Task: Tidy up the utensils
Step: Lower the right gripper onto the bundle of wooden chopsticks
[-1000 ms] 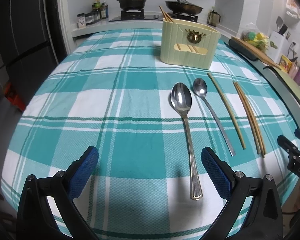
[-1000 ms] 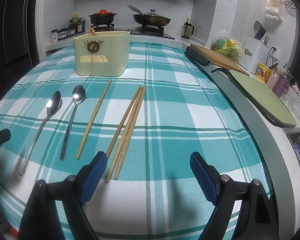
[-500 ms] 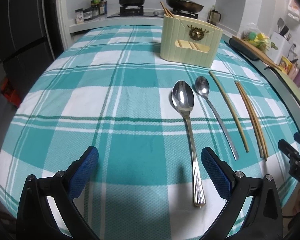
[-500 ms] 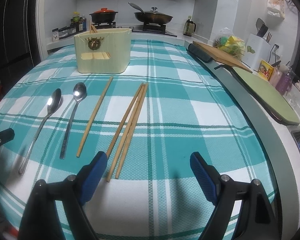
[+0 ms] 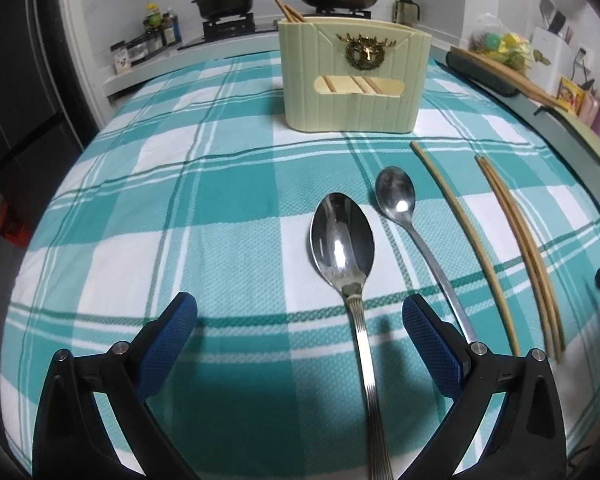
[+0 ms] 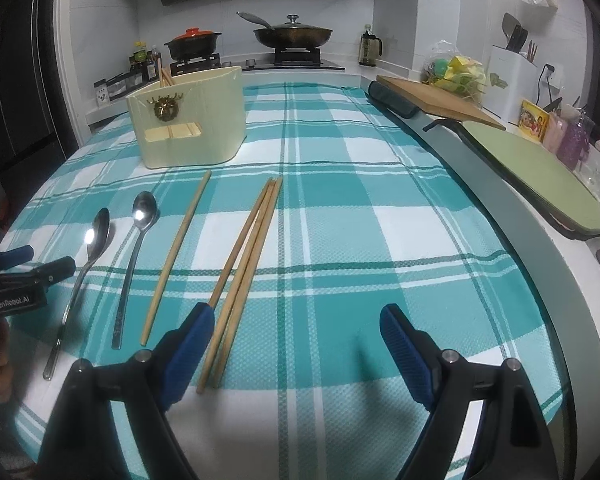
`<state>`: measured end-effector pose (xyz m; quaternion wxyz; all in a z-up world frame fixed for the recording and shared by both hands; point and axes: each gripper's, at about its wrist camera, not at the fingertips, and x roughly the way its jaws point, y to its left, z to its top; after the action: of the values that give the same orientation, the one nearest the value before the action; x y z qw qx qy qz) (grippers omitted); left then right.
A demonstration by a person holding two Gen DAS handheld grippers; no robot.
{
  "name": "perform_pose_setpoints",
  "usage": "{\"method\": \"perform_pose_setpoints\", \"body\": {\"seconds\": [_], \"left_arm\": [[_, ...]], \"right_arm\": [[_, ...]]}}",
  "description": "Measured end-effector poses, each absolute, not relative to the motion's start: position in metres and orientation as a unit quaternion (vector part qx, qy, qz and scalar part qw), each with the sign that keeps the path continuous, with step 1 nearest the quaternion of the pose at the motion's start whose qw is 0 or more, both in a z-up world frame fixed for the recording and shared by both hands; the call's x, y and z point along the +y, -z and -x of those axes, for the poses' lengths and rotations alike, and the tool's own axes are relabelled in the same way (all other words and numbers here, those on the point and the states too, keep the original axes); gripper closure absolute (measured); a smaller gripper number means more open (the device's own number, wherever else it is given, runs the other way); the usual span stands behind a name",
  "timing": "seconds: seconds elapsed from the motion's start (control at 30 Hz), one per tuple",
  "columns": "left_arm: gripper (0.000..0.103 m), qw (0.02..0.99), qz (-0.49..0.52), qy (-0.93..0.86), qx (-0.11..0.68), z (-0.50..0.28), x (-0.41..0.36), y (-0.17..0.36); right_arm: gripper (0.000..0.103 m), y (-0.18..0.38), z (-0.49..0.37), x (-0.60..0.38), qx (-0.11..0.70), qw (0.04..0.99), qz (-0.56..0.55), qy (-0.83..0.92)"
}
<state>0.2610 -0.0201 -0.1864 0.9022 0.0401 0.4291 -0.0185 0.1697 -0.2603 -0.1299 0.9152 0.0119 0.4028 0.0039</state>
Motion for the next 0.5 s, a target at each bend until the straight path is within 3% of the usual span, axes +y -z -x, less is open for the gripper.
{"method": "perform_pose_setpoints", "body": {"seconds": [0.1, 0.17, 0.23, 0.3, 0.37, 0.5], "left_arm": [[0.001, 0.899, -0.047, 0.013, 0.436, -0.270, -0.024, 0.192], [0.001, 0.896, -0.052, 0.010, 0.440, -0.274, -0.026, 0.196], [0.001, 0.894, -0.058, 0.007, 0.444, -0.276, -0.028, 0.199], [0.001, 0.892, -0.063, 0.004, 0.447, -0.276, -0.029, 0.202], [0.001, 0.892, -0.060, 0.006, 0.449, -0.277, -0.027, 0.204], [0.001, 0.891, -0.046, 0.006, 0.452, -0.279, -0.022, 0.205]], "right_arm": [[0.020, 0.131, -0.191, -0.265, 0.406, 0.914, -0.020, -0.024], [0.040, 0.134, -0.210, -0.264, 0.417, 0.908, -0.015, -0.040], [0.052, 0.140, -0.226, -0.261, 0.431, 0.901, -0.010, -0.049], [0.056, 0.147, -0.239, -0.258, 0.442, 0.895, -0.010, -0.058], [0.068, 0.155, -0.251, -0.253, 0.458, 0.887, -0.006, -0.066], [0.078, 0.167, -0.260, -0.245, 0.477, 0.876, 0.011, -0.073]]}}
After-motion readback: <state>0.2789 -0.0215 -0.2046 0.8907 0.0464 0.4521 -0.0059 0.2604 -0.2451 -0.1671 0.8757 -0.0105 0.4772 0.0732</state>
